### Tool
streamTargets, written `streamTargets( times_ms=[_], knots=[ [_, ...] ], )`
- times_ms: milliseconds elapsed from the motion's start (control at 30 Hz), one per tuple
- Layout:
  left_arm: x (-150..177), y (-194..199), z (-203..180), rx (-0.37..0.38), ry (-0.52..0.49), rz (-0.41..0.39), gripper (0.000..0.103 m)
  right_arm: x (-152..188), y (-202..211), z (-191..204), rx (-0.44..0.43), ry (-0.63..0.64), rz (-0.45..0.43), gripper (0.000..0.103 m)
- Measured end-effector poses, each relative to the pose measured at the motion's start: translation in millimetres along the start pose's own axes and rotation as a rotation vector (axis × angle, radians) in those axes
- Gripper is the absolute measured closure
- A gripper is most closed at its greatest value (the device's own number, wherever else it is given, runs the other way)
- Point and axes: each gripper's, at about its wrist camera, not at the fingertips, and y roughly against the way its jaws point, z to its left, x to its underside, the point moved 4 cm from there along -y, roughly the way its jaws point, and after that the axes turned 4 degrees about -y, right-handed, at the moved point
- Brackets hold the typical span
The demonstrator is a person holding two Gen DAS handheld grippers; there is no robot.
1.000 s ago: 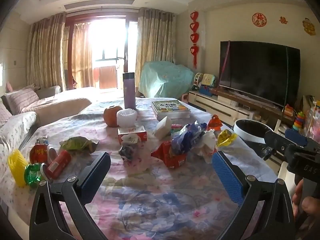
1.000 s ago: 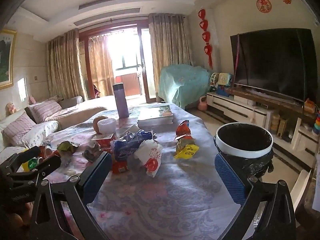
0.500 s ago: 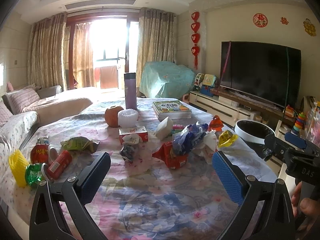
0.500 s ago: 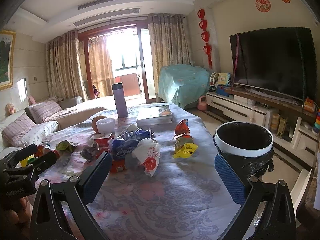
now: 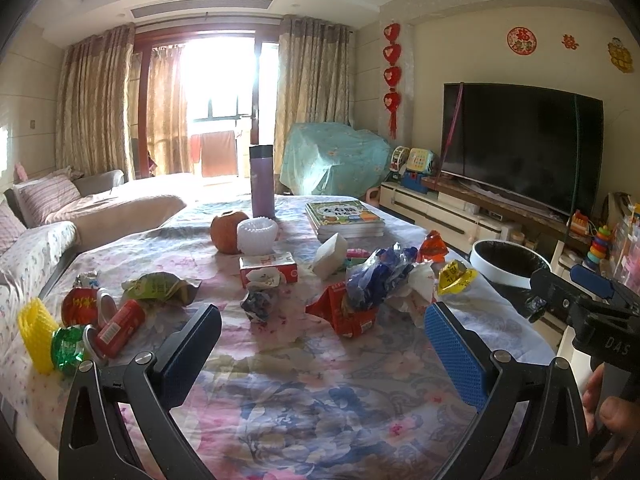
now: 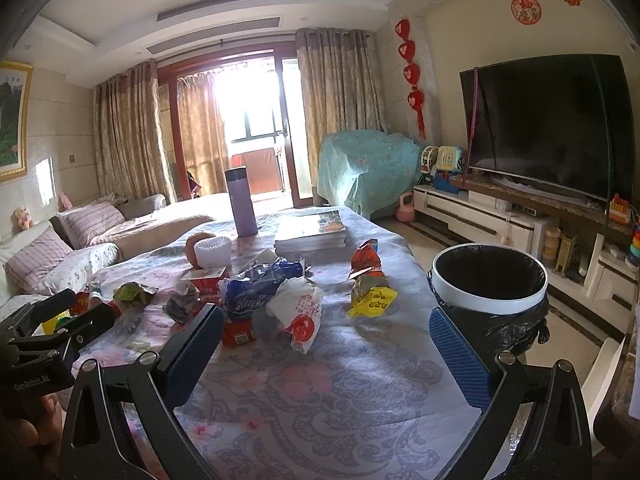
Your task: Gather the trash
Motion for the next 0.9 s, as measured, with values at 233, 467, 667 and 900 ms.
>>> streamTargets(
  times_ms=[233, 467, 667, 900],
  knots=[
    [-0.2, -2.4, -1.0, 0.0, 0.0, 0.003, 0.001, 1.6, -1.8, 0.1, -0.018, -0.006, 0.014, 0.0],
    [0.1, -0.8, 0.3, 0.001, 0.002, 0.001, 0.001, 0.9, 1.8, 0.7, -0.021, 0.002, 0.0, 0.0],
    [1.3, -0.3, 0.2, 0.0, 0.003, 0.001, 0.001, 0.7, 1.8, 0.5, -0.022, 0.0, 0.001, 0.0],
    [2.1, -2.9, -2.6, 0.001, 0.003, 0.006, 0.001, 0.7, 1.4, 0.5, -0.022, 0.002, 0.001, 0.0]
  ],
)
